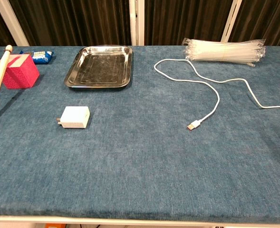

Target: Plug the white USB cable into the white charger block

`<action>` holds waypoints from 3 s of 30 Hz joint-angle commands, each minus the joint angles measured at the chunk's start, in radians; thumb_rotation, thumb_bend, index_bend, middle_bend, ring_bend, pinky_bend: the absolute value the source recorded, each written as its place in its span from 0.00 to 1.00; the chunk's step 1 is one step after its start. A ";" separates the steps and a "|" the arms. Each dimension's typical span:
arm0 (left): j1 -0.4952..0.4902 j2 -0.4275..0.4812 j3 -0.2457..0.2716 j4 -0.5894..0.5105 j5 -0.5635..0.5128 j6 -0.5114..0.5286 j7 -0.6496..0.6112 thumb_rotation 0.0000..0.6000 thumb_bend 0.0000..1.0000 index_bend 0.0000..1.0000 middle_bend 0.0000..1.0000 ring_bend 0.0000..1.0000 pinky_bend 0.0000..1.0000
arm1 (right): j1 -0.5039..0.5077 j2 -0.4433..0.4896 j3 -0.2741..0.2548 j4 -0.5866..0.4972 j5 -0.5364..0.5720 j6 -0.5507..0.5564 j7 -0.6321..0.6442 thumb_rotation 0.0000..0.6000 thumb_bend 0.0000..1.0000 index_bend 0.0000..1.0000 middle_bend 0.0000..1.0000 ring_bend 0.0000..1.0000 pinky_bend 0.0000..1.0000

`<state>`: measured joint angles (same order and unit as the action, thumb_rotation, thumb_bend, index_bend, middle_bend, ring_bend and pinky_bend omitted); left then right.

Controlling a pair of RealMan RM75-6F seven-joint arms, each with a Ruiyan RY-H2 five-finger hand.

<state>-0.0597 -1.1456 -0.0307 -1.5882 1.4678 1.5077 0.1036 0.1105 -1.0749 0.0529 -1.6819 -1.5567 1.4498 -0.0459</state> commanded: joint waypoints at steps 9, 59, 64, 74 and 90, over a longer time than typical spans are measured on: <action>-0.007 -0.001 -0.002 -0.003 0.003 -0.013 0.000 1.00 0.10 0.07 0.03 0.00 0.00 | 0.078 -0.004 -0.017 -0.020 -0.085 -0.088 0.006 1.00 0.11 0.01 0.20 0.06 0.10; -0.011 -0.006 -0.008 0.002 -0.005 -0.029 -0.007 1.00 0.10 0.07 0.03 0.00 0.00 | 0.500 -0.542 0.003 0.380 -0.048 -0.466 -0.301 1.00 0.28 0.46 0.32 0.11 0.08; -0.011 -0.006 -0.008 0.005 -0.004 -0.028 -0.011 1.00 0.10 0.07 0.03 0.00 0.00 | 0.504 -0.552 -0.003 0.387 -0.036 -0.466 -0.298 1.00 0.29 0.46 0.32 0.11 0.08; -0.010 -0.007 -0.005 0.010 0.001 -0.028 -0.021 1.00 0.10 0.07 0.03 0.00 0.00 | 0.507 -0.565 -0.012 0.400 -0.023 -0.455 -0.297 1.00 0.32 0.48 0.32 0.11 0.08; -0.016 -0.003 -0.004 0.010 0.009 -0.033 -0.030 1.00 0.10 0.07 0.03 0.00 0.00 | 0.499 -0.512 -0.020 0.323 -0.024 -0.405 -0.310 1.00 0.40 0.52 0.39 0.14 0.08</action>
<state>-0.0752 -1.1492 -0.0350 -1.5778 1.4763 1.4751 0.0732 0.6107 -1.5964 0.0322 -1.3489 -1.5786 1.0373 -0.3550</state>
